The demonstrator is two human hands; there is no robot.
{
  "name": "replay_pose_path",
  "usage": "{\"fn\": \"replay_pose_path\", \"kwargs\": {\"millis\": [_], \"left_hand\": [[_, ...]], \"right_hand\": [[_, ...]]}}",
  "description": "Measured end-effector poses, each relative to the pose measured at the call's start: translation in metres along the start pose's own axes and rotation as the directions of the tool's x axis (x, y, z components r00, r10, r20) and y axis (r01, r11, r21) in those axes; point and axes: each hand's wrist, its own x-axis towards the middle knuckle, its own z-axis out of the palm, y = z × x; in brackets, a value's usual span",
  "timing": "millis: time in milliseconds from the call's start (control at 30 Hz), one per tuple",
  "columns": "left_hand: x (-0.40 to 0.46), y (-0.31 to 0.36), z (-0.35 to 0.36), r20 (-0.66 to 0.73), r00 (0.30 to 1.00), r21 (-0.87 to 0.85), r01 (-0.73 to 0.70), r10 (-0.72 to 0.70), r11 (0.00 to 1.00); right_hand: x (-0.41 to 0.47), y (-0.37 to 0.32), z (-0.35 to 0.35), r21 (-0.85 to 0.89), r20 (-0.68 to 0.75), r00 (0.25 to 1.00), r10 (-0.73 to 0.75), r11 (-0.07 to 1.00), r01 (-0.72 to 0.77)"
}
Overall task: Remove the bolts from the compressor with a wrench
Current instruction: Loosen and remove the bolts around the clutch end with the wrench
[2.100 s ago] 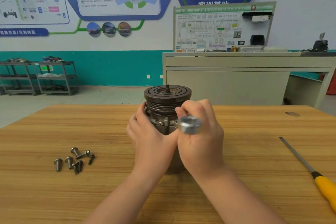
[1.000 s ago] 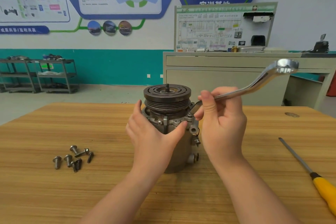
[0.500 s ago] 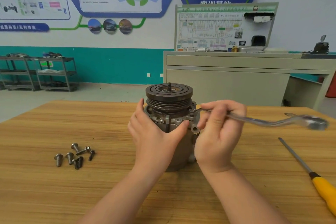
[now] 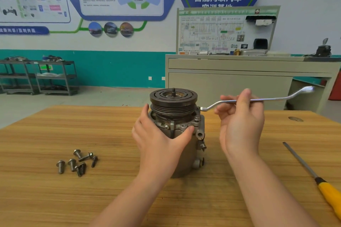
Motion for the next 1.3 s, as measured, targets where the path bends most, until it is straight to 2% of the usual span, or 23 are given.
{"fn": "replay_pose_path", "kwargs": {"millis": [67, 133, 300, 433, 500, 667, 833, 900, 933, 967, 1033, 1100, 1167, 1233, 1300], "left_hand": [[0.0, 0.0, 0.0, 0.001, 1.0, -0.001, 0.007, -0.007, 1.0], [0.0, 0.0, 0.0, -0.002, 1.0, -0.001, 0.014, -0.014, 1.0], [0.0, 0.001, 0.0, -0.014, 1.0, 0.011, 0.001, -0.001, 1.0], [0.001, 0.0, 0.001, -0.017, 1.0, 0.013, -0.005, 0.005, 1.0], [0.0, 0.0, 0.001, -0.016, 1.0, 0.017, -0.006, 0.006, 1.0], [0.0, -0.002, 0.002, -0.021, 1.0, 0.005, 0.004, -0.004, 1.0], [0.001, -0.001, 0.001, -0.006, 1.0, -0.026, 0.006, -0.007, 1.0], [0.0, 0.0, 0.0, -0.001, 1.0, -0.034, 0.006, -0.006, 0.999], [0.0, 0.0, 0.0, -0.011, 1.0, -0.023, 0.005, -0.005, 1.0], [0.0, 0.0, 0.001, -0.022, 1.0, -0.009, 0.004, -0.004, 1.0], [0.0, 0.0, 0.001, -0.03, 1.0, 0.011, 0.004, -0.004, 1.0], [0.0, 0.0, 0.001, -0.025, 1.0, 0.009, 0.003, -0.003, 1.0], [0.0, -0.001, 0.001, -0.022, 1.0, 0.003, 0.005, -0.005, 1.0], [0.001, -0.001, 0.001, -0.012, 1.0, 0.007, 0.013, -0.013, 1.0], [0.002, 0.0, 0.0, -0.005, 1.0, 0.02, 0.02, -0.02, 1.0]], "right_hand": [[-0.008, -0.001, -0.001, -0.181, 0.058, 0.987, -0.153, 0.97, 0.161], [-0.016, -0.001, -0.001, -0.274, 0.128, 0.956, -0.262, 0.918, 0.288], [-0.025, 0.002, 0.0, -0.319, 0.291, 0.856, -0.427, 0.8, 0.508], [-0.029, 0.009, -0.003, -0.337, 0.444, 0.73, -0.52, 0.658, 0.673], [-0.031, 0.013, -0.005, -0.339, 0.467, 0.698, -0.542, 0.619, 0.708], [-0.035, 0.02, -0.007, -0.37, 0.401, 0.692, -0.6, 0.586, 0.721], [-0.04, 0.026, -0.002, -0.399, 0.578, 0.487, -0.655, 0.294, 0.869], [-0.045, 0.026, 0.0, -0.389, 0.591, 0.493, -0.638, 0.31, 0.867], [-0.047, 0.026, 0.0, -0.387, 0.548, 0.551, -0.629, 0.393, 0.834], [-0.048, 0.025, 0.001, -0.372, 0.464, 0.644, -0.608, 0.526, 0.765], [-0.046, 0.02, 0.003, -0.27, 0.22, 0.842, -0.492, 0.799, 0.537], [-0.034, 0.016, 0.002, -0.181, 0.005, 0.955, -0.295, 0.939, 0.292], [-0.014, 0.012, -0.002, -0.079, -0.078, 0.997, 0.011, 0.997, -0.017], [0.003, 0.01, -0.006, 0.035, -0.037, 0.957, 0.288, 0.957, -0.287], [0.011, 0.007, -0.007, 0.11, 0.031, 0.922, 0.385, 0.916, -0.386]]}}
